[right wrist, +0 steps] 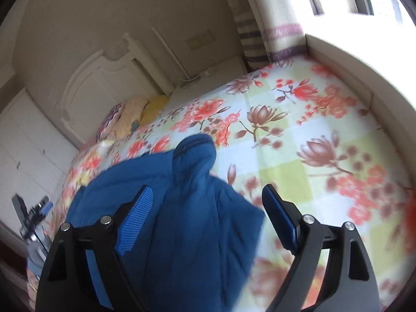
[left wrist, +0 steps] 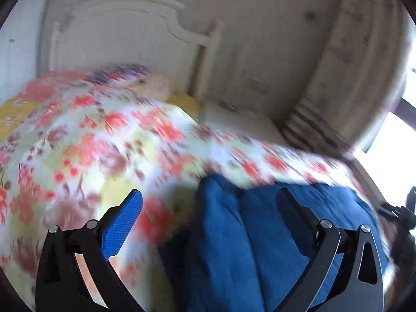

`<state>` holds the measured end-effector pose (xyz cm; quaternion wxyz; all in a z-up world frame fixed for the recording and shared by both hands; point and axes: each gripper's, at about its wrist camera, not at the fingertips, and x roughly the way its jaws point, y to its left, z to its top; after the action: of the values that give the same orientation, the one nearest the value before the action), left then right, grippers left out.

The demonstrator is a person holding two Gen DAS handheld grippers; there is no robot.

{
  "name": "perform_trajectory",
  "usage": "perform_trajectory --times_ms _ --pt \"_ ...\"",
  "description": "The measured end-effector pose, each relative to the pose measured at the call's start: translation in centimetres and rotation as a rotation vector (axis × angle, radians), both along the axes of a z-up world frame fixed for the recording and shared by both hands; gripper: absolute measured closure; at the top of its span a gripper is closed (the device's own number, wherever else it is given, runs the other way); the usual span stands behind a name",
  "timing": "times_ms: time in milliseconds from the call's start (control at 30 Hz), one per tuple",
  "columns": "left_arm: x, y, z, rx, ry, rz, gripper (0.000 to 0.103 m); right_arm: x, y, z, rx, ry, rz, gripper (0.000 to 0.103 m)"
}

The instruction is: Fold large clothes

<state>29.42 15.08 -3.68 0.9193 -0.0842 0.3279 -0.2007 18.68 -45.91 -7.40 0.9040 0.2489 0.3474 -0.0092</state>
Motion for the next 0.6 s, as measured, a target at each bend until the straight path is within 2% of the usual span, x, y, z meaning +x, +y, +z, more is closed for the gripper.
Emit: perform_trajectory --times_ms 100,200,300,333,367,433,500,533,567,600 --pt "-4.8 1.3 -1.3 -0.004 0.052 -0.116 0.004 -4.9 1.5 0.0 -0.066 0.024 0.106 0.017" --pt "-9.2 2.5 -4.2 0.011 0.112 -0.162 0.004 -10.5 3.6 -1.4 -0.116 0.044 0.208 0.017" --pt "-11.5 3.0 -7.1 -0.053 0.178 -0.188 0.004 -14.3 5.4 -2.9 -0.129 0.020 0.277 0.018" --pt "-11.5 2.9 -7.8 -0.053 0.192 -0.192 0.004 -14.7 5.7 -3.4 -0.130 0.011 0.285 0.022" --pt "-11.5 2.5 -8.5 -0.050 0.202 -0.192 0.004 -15.0 5.9 -3.8 -0.122 -0.012 0.295 0.043" --pt "-11.2 2.1 -9.0 -0.089 0.191 -0.190 0.005 -14.9 6.3 -4.3 -0.115 -0.046 0.291 0.053" --pt "-11.2 1.6 -8.8 -0.114 0.168 -0.165 0.018 -15.1 7.1 -4.5 -0.136 -0.057 0.293 0.075" --pt "-11.4 1.3 -8.6 -0.131 0.158 -0.152 0.032 -15.5 7.4 -4.4 -0.144 -0.063 0.285 0.079" --pt "-11.8 1.2 -8.3 -0.132 0.149 -0.141 0.040 -16.3 7.7 -4.1 -0.154 -0.070 0.276 0.084" --pt "-12.1 1.0 -8.2 -0.118 0.139 -0.136 0.043 -16.8 7.9 -3.8 -0.165 -0.073 0.274 0.086"
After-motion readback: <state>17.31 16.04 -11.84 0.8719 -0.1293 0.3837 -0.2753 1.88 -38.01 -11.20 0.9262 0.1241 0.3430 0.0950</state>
